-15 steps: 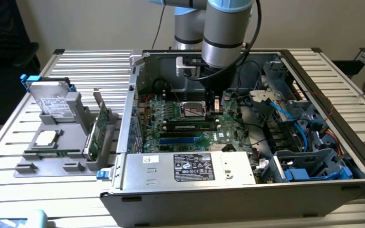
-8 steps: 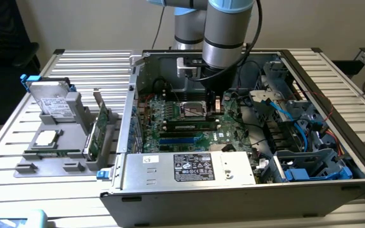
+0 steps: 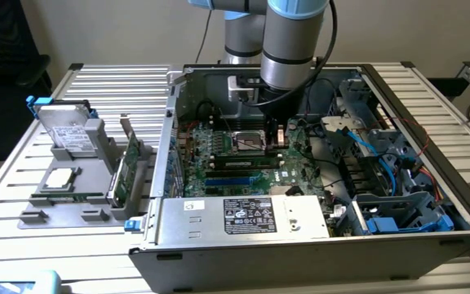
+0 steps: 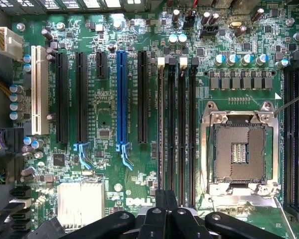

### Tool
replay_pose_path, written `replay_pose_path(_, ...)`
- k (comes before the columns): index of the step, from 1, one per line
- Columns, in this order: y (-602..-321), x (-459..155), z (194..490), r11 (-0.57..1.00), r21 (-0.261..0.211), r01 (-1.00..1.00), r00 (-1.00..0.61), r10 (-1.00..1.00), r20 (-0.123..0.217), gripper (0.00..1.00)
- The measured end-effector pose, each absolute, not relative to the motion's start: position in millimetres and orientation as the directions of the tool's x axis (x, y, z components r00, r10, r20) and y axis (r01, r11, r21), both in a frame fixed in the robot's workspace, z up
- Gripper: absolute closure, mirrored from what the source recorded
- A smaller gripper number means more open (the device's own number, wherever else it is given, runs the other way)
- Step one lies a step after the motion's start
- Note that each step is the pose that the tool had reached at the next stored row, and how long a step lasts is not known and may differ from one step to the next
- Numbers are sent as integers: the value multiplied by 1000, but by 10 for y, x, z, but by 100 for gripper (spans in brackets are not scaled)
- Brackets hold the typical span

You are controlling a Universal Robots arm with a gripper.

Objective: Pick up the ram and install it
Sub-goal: 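Press down the ram until it locks into place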

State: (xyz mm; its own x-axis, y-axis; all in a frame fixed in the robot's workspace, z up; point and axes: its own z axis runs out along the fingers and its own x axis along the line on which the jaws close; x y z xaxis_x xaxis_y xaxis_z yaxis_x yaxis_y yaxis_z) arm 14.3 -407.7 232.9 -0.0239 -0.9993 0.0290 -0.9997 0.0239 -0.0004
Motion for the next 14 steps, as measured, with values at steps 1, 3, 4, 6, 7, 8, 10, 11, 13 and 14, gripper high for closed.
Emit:
replay_pose_path(1, -4077, 143, 2327, 24, 0, -1000, -24, -999, 29, 89)
replay_pose_path(3, -4076, 143, 2320, 23, 0, -1000, -23, -999, 29, 89)
replay_pose_path(4, -4077, 143, 2317, 23, 0, -1000, -23, -999, 29, 89)
replay_pose_path(6, -4076, 143, 2309, 23, 0, -1000, -23, -999, 29, 89)
replay_pose_path(7, -4076, 143, 2305, 23, 0, -1000, -23, -999, 29, 89)
replay_pose_path(8, -4076, 143, 2301, 23, 0, -1000, -23, -999, 29, 89)
replay_pose_path(10, -4076, 143, 2292, 23, 0, -1000, -23, -999, 29, 89)
replay_pose_path(11, -4076, 143, 2287, 23, 0, -1000, -23, -999, 29, 89)
replay_pose_path(13, -4077, 143, 2279, 23, 0, -1000, -23, -999, 30, 89)
replay_pose_path(14, -4077, 143, 2275, 23, 0, -1000, -23, -999, 30, 89)
